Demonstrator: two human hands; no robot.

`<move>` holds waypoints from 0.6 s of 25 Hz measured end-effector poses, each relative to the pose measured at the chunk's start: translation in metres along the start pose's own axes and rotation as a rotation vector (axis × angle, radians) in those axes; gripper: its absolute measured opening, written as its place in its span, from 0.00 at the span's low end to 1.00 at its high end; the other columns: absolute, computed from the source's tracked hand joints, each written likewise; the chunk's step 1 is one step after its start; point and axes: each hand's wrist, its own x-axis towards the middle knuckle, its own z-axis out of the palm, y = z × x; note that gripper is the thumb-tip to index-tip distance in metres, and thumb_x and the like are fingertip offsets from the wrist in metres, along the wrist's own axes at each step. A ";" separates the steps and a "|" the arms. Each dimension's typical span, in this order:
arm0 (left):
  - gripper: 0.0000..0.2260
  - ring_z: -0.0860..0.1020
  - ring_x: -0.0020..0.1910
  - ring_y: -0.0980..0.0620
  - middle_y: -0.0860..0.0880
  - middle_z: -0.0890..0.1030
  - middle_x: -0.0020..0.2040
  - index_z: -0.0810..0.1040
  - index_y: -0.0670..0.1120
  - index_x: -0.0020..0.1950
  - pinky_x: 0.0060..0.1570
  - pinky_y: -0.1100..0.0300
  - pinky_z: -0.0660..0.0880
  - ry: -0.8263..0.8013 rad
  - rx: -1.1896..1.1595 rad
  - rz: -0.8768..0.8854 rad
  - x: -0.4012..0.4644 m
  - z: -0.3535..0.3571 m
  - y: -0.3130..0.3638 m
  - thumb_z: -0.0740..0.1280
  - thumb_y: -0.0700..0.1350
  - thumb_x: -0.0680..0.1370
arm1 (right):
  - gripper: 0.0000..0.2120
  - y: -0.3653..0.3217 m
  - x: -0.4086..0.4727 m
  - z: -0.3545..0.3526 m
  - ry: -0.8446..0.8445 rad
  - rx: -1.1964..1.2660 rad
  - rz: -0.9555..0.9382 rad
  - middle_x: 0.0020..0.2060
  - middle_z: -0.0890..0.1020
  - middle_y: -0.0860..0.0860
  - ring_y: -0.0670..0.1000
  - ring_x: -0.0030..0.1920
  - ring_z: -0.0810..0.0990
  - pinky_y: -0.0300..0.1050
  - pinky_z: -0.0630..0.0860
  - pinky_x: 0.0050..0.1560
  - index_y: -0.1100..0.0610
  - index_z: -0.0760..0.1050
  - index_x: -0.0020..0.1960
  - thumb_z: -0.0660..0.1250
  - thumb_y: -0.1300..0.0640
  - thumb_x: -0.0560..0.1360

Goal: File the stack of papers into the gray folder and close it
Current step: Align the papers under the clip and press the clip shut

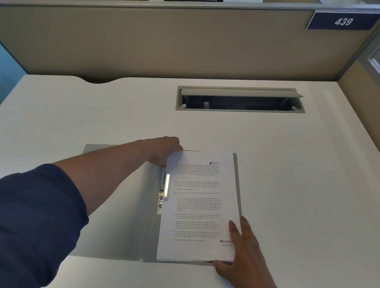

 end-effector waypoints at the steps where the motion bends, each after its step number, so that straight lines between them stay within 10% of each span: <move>1: 0.26 0.72 0.64 0.46 0.47 0.71 0.62 0.70 0.49 0.71 0.64 0.48 0.72 0.009 -0.023 -0.004 -0.001 0.000 0.000 0.73 0.42 0.75 | 0.51 0.001 0.000 0.001 0.007 0.005 0.003 0.80 0.37 0.45 0.51 0.80 0.45 0.46 0.55 0.76 0.49 0.43 0.81 0.72 0.40 0.71; 15: 0.15 0.78 0.55 0.44 0.45 0.77 0.55 0.79 0.45 0.58 0.55 0.46 0.78 0.089 -0.090 0.001 -0.004 0.004 -0.002 0.73 0.40 0.72 | 0.51 -0.003 -0.004 0.010 0.075 -0.104 -0.025 0.80 0.45 0.51 0.52 0.74 0.48 0.46 0.64 0.71 0.54 0.50 0.80 0.66 0.33 0.67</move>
